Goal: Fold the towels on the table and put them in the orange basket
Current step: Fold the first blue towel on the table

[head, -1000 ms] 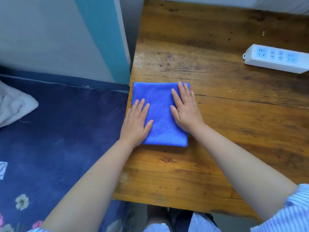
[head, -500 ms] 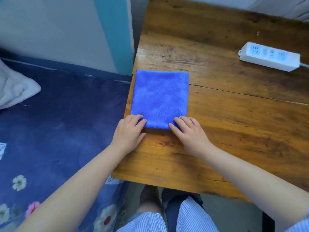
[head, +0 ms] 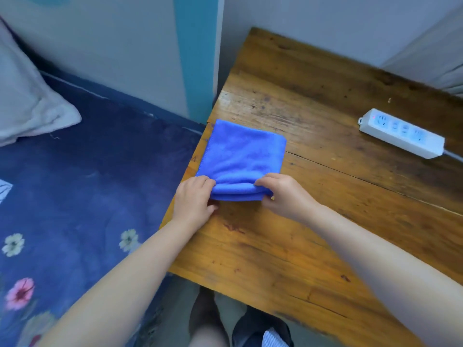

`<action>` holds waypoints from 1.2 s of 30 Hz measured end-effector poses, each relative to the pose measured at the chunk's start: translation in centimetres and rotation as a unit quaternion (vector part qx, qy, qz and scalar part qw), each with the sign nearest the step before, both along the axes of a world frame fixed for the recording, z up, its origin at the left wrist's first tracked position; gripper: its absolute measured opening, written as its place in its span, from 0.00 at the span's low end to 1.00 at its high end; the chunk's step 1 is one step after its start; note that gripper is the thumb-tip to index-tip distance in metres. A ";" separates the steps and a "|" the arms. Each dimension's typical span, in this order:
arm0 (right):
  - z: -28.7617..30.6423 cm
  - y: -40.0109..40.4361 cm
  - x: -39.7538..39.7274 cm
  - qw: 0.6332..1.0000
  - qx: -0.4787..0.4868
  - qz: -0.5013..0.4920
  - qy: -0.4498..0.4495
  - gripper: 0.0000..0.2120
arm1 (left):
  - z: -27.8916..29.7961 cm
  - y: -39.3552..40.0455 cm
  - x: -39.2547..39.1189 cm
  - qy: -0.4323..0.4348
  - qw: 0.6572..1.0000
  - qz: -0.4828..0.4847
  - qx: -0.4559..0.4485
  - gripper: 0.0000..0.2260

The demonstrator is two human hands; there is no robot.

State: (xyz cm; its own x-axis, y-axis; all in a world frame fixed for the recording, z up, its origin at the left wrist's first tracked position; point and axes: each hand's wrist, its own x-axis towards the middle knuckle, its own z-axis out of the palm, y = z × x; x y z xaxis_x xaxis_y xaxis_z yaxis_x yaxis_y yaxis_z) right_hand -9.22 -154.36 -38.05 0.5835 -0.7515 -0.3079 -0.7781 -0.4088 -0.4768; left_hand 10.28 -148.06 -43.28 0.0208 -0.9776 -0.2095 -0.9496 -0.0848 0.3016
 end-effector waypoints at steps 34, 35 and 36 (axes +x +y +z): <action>15.2 38.3 37.7 0.843 -0.065 0.514 -0.148 0.15 | 19.7 55.7 21.2 0.016 0.833 0.549 -0.071 0.16; 15.5 40.1 39.0 0.841 -0.060 0.516 -0.153 0.15 | 20.1 57.5 22.1 0.016 0.825 0.560 -0.077 0.16; 15.9 41.6 39.9 0.840 -0.054 0.517 -0.156 0.15 | 20.4 58.9 23.0 0.015 0.818 0.569 -0.084 0.15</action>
